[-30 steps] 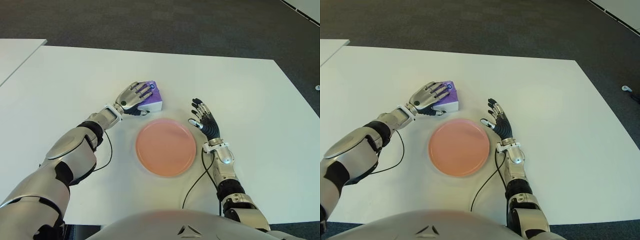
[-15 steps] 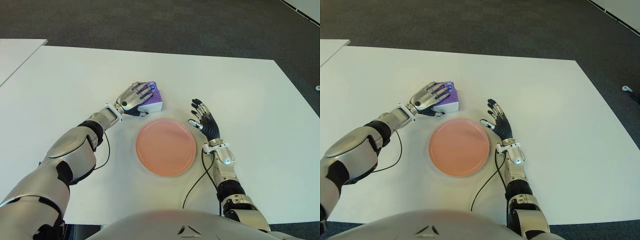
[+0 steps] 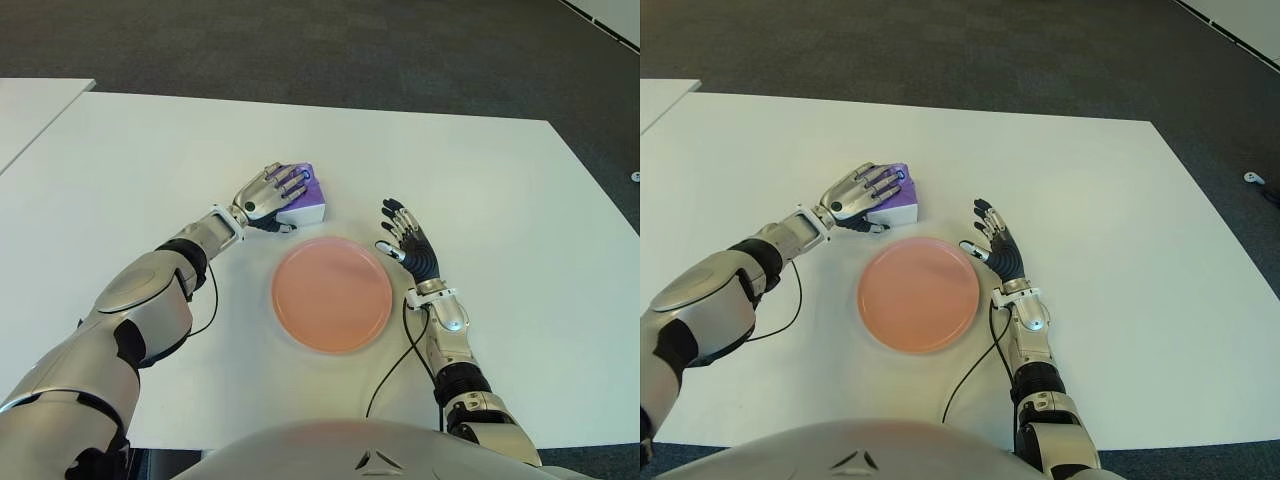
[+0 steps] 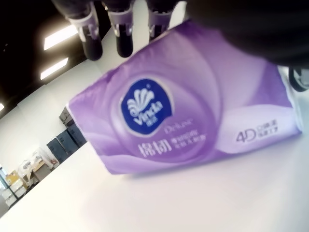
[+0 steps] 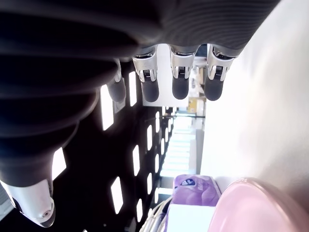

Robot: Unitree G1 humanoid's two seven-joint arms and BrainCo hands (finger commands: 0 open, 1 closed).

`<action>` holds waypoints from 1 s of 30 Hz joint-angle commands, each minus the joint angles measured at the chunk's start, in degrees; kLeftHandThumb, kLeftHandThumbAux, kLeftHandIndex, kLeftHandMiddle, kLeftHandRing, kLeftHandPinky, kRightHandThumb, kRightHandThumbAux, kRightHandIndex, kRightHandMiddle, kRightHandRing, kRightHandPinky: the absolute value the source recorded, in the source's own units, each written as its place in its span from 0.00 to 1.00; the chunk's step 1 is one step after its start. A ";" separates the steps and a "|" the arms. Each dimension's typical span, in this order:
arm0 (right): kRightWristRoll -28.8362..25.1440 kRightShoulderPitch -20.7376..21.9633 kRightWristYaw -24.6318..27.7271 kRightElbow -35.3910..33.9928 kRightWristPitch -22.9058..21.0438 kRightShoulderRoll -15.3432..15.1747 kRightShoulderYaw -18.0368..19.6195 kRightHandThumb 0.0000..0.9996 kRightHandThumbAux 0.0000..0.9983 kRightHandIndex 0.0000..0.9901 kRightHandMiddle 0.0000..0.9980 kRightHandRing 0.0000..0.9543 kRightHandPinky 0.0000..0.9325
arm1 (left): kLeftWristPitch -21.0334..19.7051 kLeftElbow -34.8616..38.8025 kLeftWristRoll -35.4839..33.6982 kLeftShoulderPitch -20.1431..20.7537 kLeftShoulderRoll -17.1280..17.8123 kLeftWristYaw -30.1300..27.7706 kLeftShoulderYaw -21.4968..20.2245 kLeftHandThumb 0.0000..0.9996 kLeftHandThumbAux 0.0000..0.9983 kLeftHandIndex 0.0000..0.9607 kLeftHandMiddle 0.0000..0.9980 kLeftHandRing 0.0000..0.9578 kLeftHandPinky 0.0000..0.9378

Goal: Put the tissue paper into the plate.

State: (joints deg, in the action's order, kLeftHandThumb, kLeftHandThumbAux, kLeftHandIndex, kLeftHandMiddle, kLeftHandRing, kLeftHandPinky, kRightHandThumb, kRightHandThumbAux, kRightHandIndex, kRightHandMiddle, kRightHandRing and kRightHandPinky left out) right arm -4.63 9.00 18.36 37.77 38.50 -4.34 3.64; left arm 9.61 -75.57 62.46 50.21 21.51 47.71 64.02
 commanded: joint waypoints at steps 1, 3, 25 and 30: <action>0.13 -10.50 -0.44 5.29 -2.06 1.90 -0.71 0.00 0.64 0.00 0.00 0.00 0.00 | 2.13 -2.29 3.61 -4.47 -1.46 -2.73 2.72 0.26 0.10 0.00 0.00 0.00 0.00; 0.06 -10.70 -0.31 5.02 -1.91 1.88 -0.76 0.00 0.64 0.00 0.00 0.00 0.00 | 2.26 -2.38 3.37 -4.52 -1.70 -2.92 2.57 0.26 0.10 0.00 0.00 0.00 0.00; 0.38 -11.71 -1.48 2.54 -3.17 1.88 -0.73 0.00 0.62 0.00 0.00 0.00 0.00 | 3.59 -2.78 2.31 -4.68 -3.56 -3.13 1.57 0.38 0.18 0.00 0.00 0.00 0.01; 0.27 -11.93 -1.41 2.30 -2.18 1.94 -0.94 0.00 0.62 0.00 0.00 0.00 0.00 | 3.20 -2.70 0.27 -5.52 -4.27 -2.13 -0.56 0.52 0.38 0.09 0.09 0.13 0.24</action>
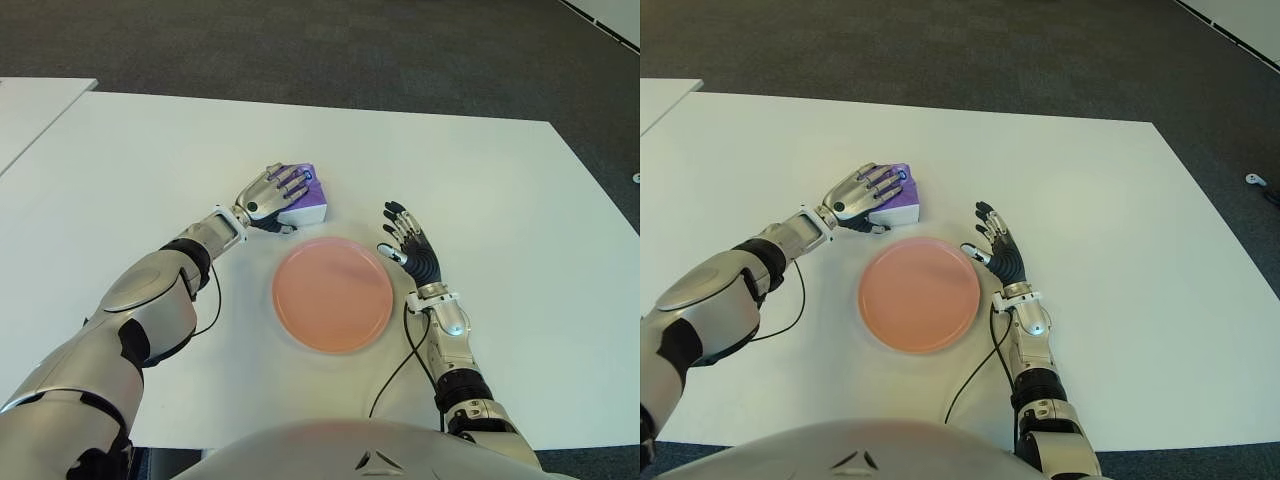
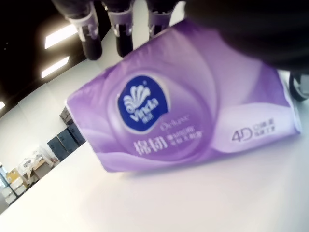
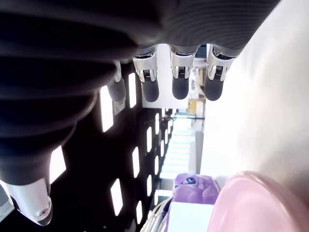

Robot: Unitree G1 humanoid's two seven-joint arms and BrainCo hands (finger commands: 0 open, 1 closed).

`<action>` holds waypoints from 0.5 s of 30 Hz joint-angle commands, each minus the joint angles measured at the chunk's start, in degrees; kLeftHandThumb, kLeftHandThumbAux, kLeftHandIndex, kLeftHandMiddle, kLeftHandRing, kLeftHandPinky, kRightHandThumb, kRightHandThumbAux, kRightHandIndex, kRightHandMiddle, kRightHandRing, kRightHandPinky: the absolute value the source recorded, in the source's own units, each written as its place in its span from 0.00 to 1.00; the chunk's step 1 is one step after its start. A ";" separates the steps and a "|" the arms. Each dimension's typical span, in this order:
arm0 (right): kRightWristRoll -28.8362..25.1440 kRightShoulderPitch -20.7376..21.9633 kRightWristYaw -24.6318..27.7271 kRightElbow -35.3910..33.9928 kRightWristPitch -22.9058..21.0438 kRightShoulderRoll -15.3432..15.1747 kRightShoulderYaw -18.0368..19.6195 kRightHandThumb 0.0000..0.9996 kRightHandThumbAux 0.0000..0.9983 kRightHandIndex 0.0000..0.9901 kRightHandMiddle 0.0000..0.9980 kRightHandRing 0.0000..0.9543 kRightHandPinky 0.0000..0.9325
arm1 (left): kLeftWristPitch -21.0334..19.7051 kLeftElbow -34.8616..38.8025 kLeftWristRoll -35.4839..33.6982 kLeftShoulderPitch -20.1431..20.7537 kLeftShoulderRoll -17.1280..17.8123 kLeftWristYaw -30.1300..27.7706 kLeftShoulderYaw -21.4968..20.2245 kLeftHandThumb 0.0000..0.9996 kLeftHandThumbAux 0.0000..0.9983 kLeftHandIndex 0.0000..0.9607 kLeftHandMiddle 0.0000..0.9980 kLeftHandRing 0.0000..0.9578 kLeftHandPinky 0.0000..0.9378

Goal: Put the tissue paper into the plate.

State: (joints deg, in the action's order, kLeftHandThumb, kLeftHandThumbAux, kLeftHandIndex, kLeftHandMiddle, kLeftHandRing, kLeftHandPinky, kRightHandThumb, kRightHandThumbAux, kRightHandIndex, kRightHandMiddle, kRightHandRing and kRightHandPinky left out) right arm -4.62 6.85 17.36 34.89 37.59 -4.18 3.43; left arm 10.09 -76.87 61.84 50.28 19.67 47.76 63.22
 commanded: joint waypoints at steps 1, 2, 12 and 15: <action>0.07 -9.88 -0.26 4.69 -2.27 1.75 -0.82 0.00 0.62 0.00 0.00 0.00 0.00 | 2.74 -1.51 -0.26 -5.73 -3.20 -3.61 -0.86 0.55 0.41 0.13 0.14 0.18 0.29; -0.06 -9.97 -0.16 4.34 -3.00 1.73 -0.89 0.00 0.62 0.00 0.00 0.00 0.00 | 2.76 -1.60 -1.11 -5.84 -3.77 -4.66 -1.67 0.60 0.46 0.22 0.22 0.27 0.37; -0.02 -10.20 -0.59 3.52 -3.06 1.85 -0.82 0.00 0.62 0.00 0.00 0.00 0.00 | 3.52 -2.37 -7.97 -8.67 -7.25 -11.13 -8.37 0.83 0.66 0.41 0.51 0.63 0.69; -0.42 -10.30 -0.31 3.28 -3.72 1.86 -0.72 0.00 0.63 0.00 0.00 0.00 0.00 | 3.05 -2.47 -8.60 -9.76 -7.78 -10.78 -9.21 0.84 0.67 0.41 0.53 0.70 0.76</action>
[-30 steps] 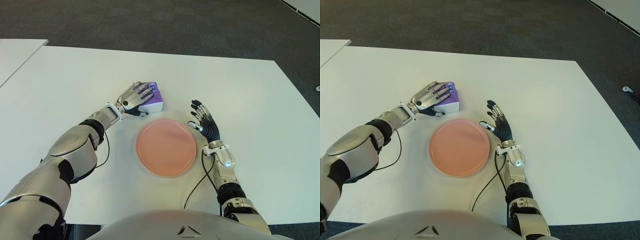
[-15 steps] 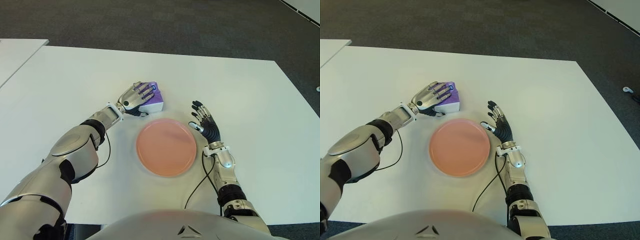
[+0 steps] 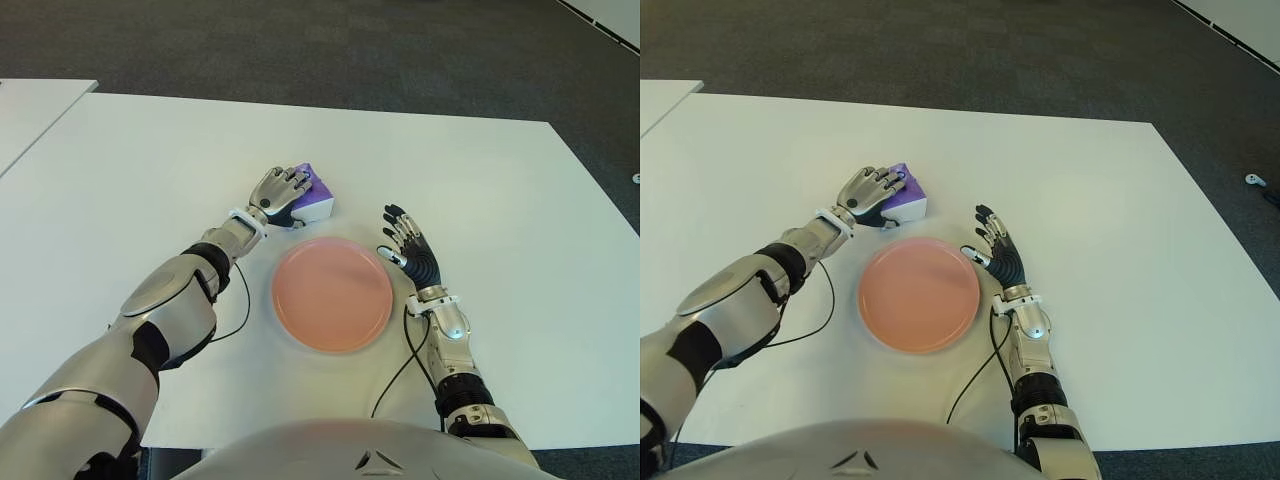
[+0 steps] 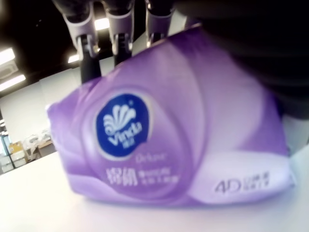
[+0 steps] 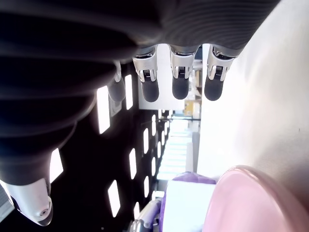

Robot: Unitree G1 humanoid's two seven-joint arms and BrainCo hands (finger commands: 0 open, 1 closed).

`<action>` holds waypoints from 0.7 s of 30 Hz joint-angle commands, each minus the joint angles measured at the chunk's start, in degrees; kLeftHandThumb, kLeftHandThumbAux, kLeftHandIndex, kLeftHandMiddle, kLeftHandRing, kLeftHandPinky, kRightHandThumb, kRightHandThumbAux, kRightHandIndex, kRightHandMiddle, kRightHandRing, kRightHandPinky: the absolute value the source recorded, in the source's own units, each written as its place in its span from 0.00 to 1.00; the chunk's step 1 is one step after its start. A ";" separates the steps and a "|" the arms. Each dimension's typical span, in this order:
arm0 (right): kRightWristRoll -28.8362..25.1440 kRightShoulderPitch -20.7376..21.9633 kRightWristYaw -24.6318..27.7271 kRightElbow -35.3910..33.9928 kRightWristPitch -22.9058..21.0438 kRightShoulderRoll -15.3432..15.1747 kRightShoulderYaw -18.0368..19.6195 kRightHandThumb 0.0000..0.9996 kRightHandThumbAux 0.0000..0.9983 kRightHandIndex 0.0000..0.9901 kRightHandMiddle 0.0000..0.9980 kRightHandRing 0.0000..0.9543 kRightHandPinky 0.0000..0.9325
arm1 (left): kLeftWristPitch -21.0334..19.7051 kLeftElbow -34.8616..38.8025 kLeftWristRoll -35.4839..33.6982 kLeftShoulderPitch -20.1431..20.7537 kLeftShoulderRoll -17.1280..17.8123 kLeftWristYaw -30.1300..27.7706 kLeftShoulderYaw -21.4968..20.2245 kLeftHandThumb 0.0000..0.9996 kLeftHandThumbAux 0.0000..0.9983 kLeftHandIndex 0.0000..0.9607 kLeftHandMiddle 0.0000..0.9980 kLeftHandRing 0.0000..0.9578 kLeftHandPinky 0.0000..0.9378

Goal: Put the tissue paper into the plate.

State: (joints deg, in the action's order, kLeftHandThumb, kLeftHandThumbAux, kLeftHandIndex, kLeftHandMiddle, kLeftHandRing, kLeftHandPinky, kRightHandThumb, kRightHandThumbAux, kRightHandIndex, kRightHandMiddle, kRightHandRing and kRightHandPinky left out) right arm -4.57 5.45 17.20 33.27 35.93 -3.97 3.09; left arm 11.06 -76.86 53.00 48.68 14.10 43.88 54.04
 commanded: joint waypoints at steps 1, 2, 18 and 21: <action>-0.56 -8.96 -0.13 4.71 -2.42 1.67 -0.39 0.00 0.63 0.00 0.00 0.00 0.00 | 1.95 -2.52 0.12 -8.44 -2.34 -6.82 -0.23 0.84 0.67 0.42 0.53 0.72 0.78; -0.60 -9.00 -0.13 4.57 -2.64 1.69 -0.40 0.00 0.63 0.00 0.00 0.00 0.00 | 1.89 -2.55 0.07 -8.59 -2.42 -6.80 -0.38 0.84 0.67 0.42 0.54 0.74 0.79; 0.01 -9.20 -0.63 4.64 -2.35 1.46 -0.54 0.00 0.61 0.00 0.00 0.00 0.00 | 1.67 -2.68 -2.12 -10.27 -3.29 -9.70 -3.81 0.85 0.67 0.42 0.54 0.84 0.87; -0.14 -8.85 -0.33 5.47 -1.89 1.34 -0.44 0.00 0.62 0.00 0.00 0.00 0.00 | 2.33 -2.60 -2.71 -10.59 -3.18 -9.46 -4.63 0.85 0.67 0.42 0.54 0.85 0.86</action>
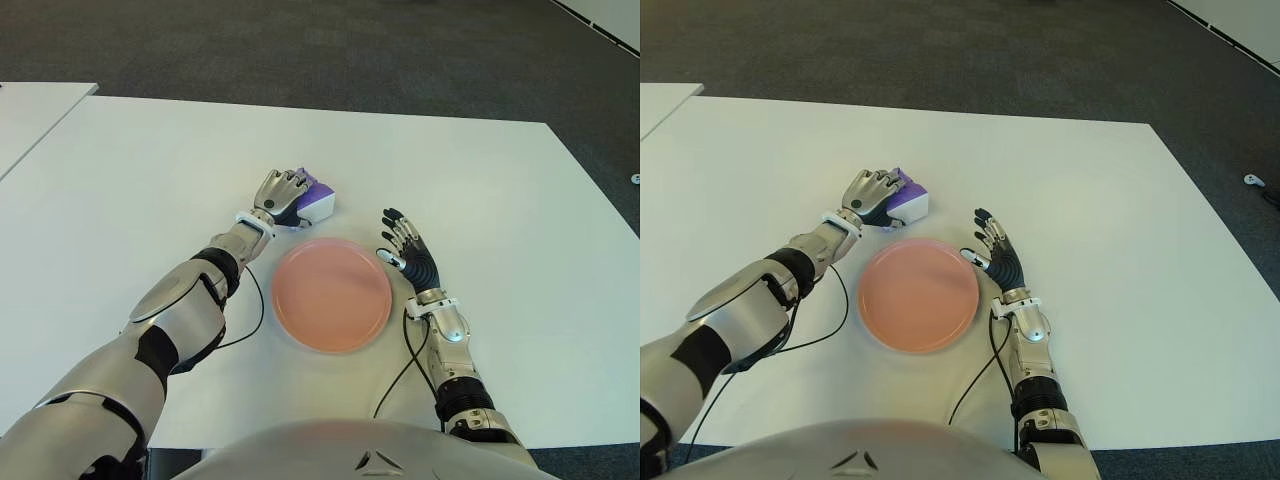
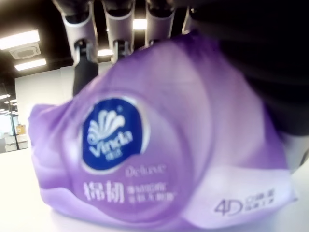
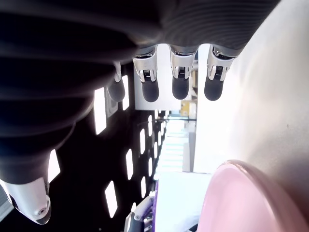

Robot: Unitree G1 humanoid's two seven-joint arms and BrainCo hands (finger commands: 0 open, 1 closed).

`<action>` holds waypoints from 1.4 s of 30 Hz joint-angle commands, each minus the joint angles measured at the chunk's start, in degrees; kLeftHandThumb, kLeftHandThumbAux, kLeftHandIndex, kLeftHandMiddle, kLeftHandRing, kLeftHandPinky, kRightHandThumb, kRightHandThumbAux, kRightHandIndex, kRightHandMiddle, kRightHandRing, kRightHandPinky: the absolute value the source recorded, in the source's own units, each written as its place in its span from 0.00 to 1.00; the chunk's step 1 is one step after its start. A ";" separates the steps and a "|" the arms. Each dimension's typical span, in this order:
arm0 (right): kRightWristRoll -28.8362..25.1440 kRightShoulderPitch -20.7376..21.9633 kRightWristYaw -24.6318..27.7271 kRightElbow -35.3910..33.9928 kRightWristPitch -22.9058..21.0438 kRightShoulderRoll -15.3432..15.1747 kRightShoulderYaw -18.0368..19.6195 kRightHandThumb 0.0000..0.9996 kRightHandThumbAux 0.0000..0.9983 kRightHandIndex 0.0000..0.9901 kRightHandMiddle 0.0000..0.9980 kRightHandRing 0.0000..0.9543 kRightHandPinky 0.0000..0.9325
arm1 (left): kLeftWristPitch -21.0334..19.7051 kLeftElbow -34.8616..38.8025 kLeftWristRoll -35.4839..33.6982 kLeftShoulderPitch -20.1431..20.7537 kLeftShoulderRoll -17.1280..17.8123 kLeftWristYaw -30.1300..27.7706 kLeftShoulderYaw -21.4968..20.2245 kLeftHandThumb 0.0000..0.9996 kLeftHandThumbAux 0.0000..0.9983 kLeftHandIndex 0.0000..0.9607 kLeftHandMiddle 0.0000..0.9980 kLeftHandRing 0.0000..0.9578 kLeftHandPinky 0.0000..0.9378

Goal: Put the tissue paper into the plate.

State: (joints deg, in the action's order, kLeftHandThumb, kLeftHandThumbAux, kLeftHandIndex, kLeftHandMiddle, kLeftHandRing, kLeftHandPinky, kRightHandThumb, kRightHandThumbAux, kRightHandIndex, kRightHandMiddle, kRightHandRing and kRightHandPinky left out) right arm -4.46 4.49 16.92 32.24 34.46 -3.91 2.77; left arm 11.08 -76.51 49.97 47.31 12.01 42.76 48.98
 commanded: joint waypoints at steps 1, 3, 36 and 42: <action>-0.39 -7.58 0.14 7.02 -0.53 1.30 -0.08 0.00 0.62 0.00 0.00 0.00 0.00 | 2.42 -2.93 0.12 -9.35 -1.09 -8.22 0.07 0.85 0.67 0.42 0.54 0.85 0.86; -0.60 -7.02 0.37 7.92 -0.87 1.30 0.06 0.00 0.62 0.00 0.00 0.00 0.00 | 2.53 -2.92 -0.20 -9.54 -1.03 -8.11 -0.49 0.85 0.67 0.41 0.54 0.86 0.87; -0.59 -2.84 0.87 13.99 0.61 1.13 1.56 0.00 0.65 0.00 0.00 0.00 0.00 | 21.34 14.27 -6.41 5.48 12.37 -0.17 -15.32 0.85 0.67 0.41 0.54 0.87 0.83; -0.39 -2.06 0.52 14.90 1.08 1.30 1.59 0.00 0.63 0.00 0.00 0.00 0.00 | 26.71 27.70 -7.53 2.43 16.46 -2.41 -19.60 0.85 0.67 0.42 0.54 0.88 0.86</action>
State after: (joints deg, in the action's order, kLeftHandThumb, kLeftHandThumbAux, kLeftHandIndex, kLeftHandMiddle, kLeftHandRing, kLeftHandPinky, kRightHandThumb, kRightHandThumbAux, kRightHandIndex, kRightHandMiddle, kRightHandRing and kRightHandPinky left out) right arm -4.74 9.28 17.68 38.10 35.59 -4.28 4.25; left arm 34.06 -57.42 44.05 50.57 25.92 40.99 32.01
